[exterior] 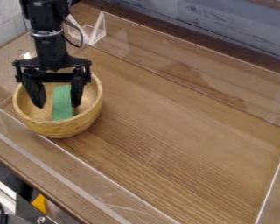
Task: Remove the green block from inside the brown bowl and put it on the table
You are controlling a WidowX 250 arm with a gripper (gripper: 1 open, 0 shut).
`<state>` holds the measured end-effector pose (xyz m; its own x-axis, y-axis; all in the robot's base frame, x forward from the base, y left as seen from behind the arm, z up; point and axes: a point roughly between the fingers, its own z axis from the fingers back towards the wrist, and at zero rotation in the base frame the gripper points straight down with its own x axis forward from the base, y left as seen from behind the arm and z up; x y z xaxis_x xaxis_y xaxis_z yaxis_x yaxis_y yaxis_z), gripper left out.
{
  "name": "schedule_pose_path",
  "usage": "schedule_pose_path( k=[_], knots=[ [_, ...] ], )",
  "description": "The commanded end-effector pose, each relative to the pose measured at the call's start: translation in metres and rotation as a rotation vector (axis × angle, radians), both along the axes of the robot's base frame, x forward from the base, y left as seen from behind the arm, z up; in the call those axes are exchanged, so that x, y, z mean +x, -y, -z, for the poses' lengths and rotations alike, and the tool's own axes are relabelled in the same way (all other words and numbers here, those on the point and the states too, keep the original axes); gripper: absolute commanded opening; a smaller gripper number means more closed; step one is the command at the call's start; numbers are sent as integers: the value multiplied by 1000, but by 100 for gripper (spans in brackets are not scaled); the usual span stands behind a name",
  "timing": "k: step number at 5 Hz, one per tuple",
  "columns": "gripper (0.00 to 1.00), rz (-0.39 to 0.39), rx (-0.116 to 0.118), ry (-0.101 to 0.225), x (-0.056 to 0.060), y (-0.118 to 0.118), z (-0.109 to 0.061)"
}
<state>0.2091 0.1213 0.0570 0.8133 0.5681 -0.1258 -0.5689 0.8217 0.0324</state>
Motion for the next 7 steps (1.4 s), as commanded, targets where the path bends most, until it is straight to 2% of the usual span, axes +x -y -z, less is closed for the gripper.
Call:
schedule_pose_path(
  k=[1,3,5,7],
  knots=[
    [100,-4,25,28,2,-7,9],
    [100,4,43,32,-1,-7,-15],
    [100,-73,55,35,14,-9,0],
    [100,-116,70,45,15,-6,5]
  ],
)
